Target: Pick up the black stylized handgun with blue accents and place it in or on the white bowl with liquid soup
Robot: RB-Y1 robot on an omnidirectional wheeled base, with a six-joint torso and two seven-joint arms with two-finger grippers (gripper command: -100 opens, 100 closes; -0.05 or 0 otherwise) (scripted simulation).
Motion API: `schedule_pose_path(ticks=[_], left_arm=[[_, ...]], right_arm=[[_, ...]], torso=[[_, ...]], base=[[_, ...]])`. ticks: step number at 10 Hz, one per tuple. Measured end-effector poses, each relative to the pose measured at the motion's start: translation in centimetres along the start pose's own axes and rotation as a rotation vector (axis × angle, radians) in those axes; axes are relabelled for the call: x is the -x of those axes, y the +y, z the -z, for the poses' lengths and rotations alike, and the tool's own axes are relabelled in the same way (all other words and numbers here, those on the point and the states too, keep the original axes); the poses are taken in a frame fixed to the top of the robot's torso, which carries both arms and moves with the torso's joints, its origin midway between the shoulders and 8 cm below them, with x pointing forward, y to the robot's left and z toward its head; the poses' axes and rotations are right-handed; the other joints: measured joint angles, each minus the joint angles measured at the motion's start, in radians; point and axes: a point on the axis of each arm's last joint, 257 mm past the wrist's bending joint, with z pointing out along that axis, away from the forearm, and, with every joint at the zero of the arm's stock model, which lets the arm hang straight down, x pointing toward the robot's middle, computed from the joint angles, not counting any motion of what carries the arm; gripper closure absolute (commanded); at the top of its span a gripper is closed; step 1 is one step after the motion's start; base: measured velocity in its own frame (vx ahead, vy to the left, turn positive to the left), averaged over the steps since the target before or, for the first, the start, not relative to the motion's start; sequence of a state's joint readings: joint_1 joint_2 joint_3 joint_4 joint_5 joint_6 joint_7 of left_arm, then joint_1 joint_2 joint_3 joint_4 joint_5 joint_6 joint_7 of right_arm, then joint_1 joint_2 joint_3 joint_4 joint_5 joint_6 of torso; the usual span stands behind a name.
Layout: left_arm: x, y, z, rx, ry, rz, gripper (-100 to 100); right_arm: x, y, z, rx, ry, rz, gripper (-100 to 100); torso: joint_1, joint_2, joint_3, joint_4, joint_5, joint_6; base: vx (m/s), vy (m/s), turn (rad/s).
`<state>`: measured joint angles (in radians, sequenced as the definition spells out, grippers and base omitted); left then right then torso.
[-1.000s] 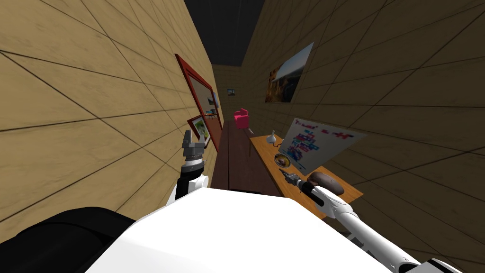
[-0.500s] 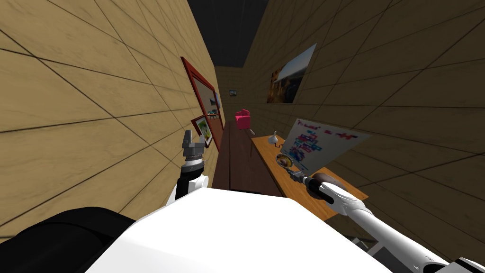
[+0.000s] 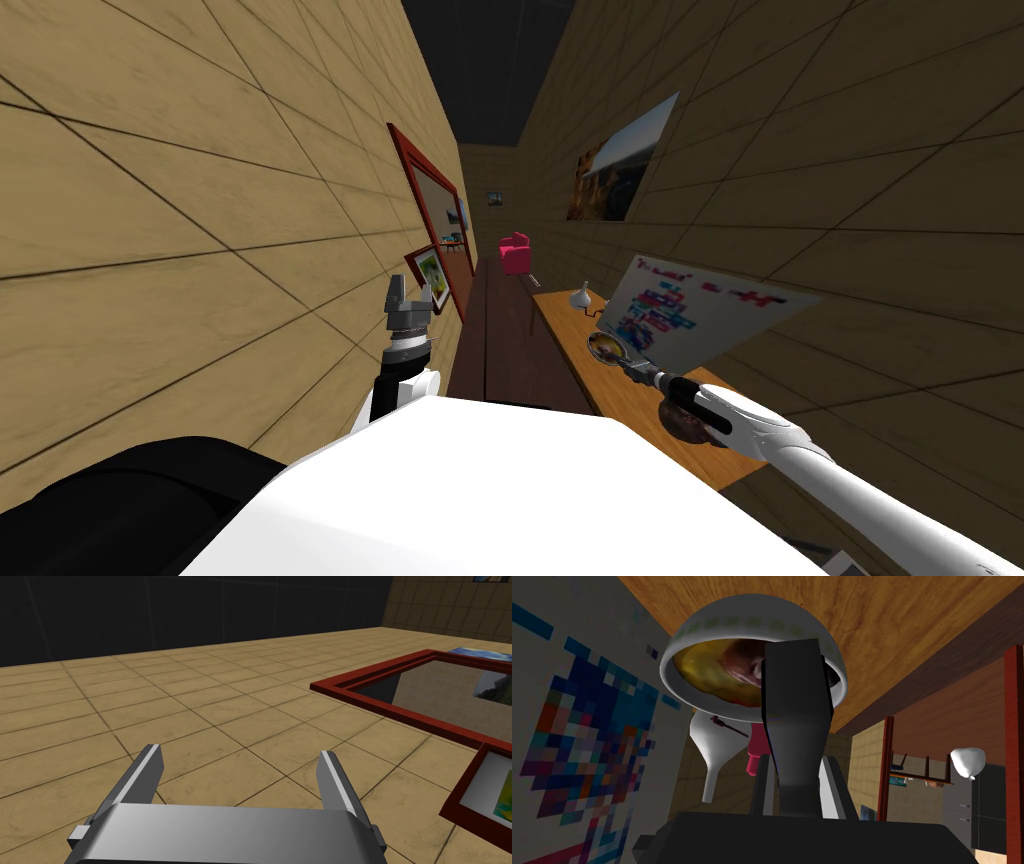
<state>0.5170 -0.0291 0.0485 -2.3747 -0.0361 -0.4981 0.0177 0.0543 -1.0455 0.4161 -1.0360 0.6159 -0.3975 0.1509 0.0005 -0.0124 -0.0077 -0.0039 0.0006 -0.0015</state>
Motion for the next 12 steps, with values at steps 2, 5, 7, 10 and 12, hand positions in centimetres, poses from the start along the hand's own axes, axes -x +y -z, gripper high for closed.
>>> schedule_pose_path(ticks=[2,5,7,10,12], left_arm=[[0.0,0.0,0.0,0.000,0.000,0.000,0],[0.0,0.0,0.0,0.000,0.000,0.000,0],[0.0,0.0,0.0,0.000,0.000,0.000,0],[0.0,0.0,0.0,0.000,0.000,0.000,0],[0.0,0.0,0.0,0.000,0.000,0.000,0]], right_arm=[[0.1,-1.0,0.9,-0.003,0.001,-0.040,100],[0.3,-2.1,2.2,-0.010,0.000,-0.099,100],[0.6,-3.1,3.0,-0.015,-0.001,-0.144,100],[1.0,-3.5,3.4,-0.016,-0.004,-0.164,-100],[1.0,-3.5,3.4,-0.016,-0.004,-0.164,-100]], torso=[[-0.001,0.000,0.000,0.000,-0.001,0.000],[-0.003,0.001,0.001,0.000,-0.002,0.001],[-0.003,0.000,0.000,0.000,-0.003,0.001],[-0.003,0.006,0.003,0.001,-0.004,0.002],[-0.003,0.008,0.004,0.001,-0.004,0.002]], base=[[0.118,-0.014,0.032],[0.098,-0.016,0.046],[0.109,-0.009,0.038],[0.021,-0.003,0.006],[0.000,0.000,0.000]])
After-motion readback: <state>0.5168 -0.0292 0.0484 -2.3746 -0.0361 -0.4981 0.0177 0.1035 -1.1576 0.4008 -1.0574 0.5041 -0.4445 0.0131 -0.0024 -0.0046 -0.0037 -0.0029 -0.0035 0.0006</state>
